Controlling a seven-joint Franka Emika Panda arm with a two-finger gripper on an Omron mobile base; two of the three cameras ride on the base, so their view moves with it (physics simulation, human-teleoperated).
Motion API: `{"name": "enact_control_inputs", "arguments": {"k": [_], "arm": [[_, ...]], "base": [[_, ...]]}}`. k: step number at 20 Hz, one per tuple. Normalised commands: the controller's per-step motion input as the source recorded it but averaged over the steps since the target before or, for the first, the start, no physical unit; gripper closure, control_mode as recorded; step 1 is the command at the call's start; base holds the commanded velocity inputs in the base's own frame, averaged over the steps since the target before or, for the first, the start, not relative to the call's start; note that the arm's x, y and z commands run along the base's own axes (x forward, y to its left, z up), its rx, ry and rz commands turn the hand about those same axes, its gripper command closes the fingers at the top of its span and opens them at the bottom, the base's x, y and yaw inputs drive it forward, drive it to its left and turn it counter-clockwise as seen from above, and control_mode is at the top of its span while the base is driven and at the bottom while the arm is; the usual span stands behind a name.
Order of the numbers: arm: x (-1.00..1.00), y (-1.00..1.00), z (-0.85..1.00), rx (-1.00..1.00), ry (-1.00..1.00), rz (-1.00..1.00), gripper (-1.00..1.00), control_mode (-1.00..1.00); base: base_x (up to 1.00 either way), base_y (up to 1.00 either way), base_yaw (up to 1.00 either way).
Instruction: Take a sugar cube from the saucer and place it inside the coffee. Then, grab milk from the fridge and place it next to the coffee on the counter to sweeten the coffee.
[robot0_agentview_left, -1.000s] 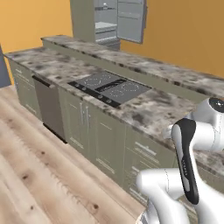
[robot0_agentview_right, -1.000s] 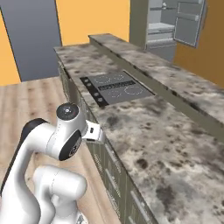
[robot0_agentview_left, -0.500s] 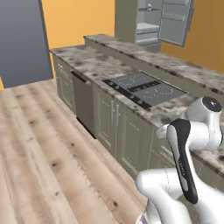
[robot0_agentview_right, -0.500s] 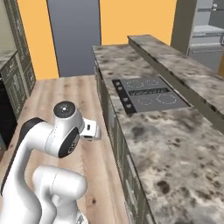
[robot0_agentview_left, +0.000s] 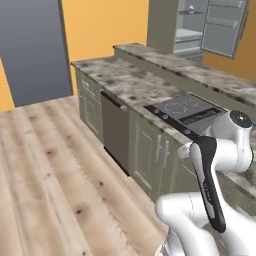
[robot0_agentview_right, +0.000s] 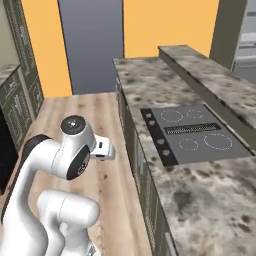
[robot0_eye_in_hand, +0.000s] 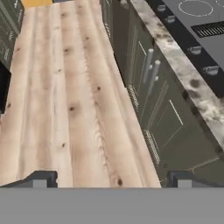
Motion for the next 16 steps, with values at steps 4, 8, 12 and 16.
{"name": "enact_control_inputs", "arguments": {"k": [4, 8, 12, 16], "arm": [[0.0, 0.0, 0.0, 0.0, 0.0, 0.0, -1.0, 1.0], [0.0, 0.0, 0.0, 0.0, 0.0, 0.0, -1.0, 1.0], [0.0, 0.0, 0.0, 0.0, 0.0, 0.0, -1.0, 1.0], [0.0, 0.0, 0.0, 0.0, 0.0, 0.0, -1.0, 1.0]], "base": [[1.0, 0.85, 0.08], [1.0, 0.81, 0.11], [1.0, 0.74, 0.11], [1.0, 0.51, 0.08]]}}
